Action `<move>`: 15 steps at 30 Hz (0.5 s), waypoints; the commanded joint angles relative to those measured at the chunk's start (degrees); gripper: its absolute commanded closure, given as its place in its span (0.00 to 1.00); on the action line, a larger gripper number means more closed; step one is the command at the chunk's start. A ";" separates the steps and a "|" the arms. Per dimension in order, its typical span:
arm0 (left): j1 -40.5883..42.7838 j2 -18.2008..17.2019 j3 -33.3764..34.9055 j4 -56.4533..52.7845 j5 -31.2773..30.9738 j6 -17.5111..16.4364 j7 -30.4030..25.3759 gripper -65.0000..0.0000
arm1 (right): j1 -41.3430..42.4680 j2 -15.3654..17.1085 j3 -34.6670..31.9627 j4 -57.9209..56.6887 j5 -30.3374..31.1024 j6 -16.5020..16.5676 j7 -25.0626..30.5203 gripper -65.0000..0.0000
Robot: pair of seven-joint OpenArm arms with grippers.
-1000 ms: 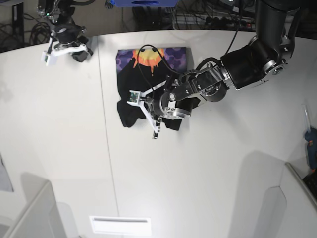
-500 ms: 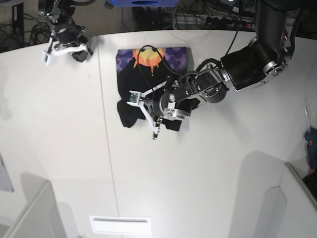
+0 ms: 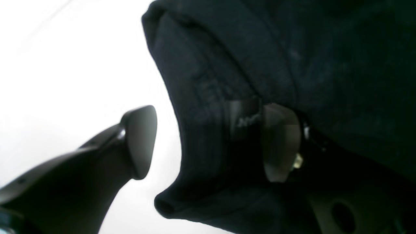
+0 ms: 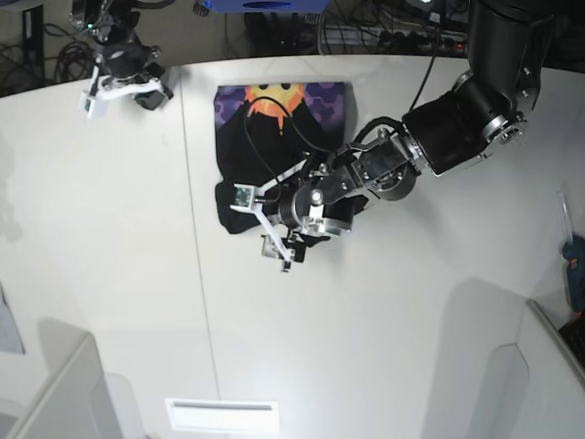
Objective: Fold the T-shirt properly
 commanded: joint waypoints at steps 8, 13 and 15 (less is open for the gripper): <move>-1.29 0.81 -8.35 2.39 -0.44 -0.52 2.26 0.25 | -0.14 0.62 0.23 0.91 0.15 0.29 0.86 1.00; -0.85 0.72 -10.90 7.14 -0.53 -0.52 2.35 0.26 | -0.22 0.71 0.23 0.91 0.15 0.55 0.86 1.00; -0.15 0.72 -13.36 9.07 -0.53 -0.52 2.61 0.26 | -0.31 0.80 0.23 0.91 0.15 0.64 0.86 1.00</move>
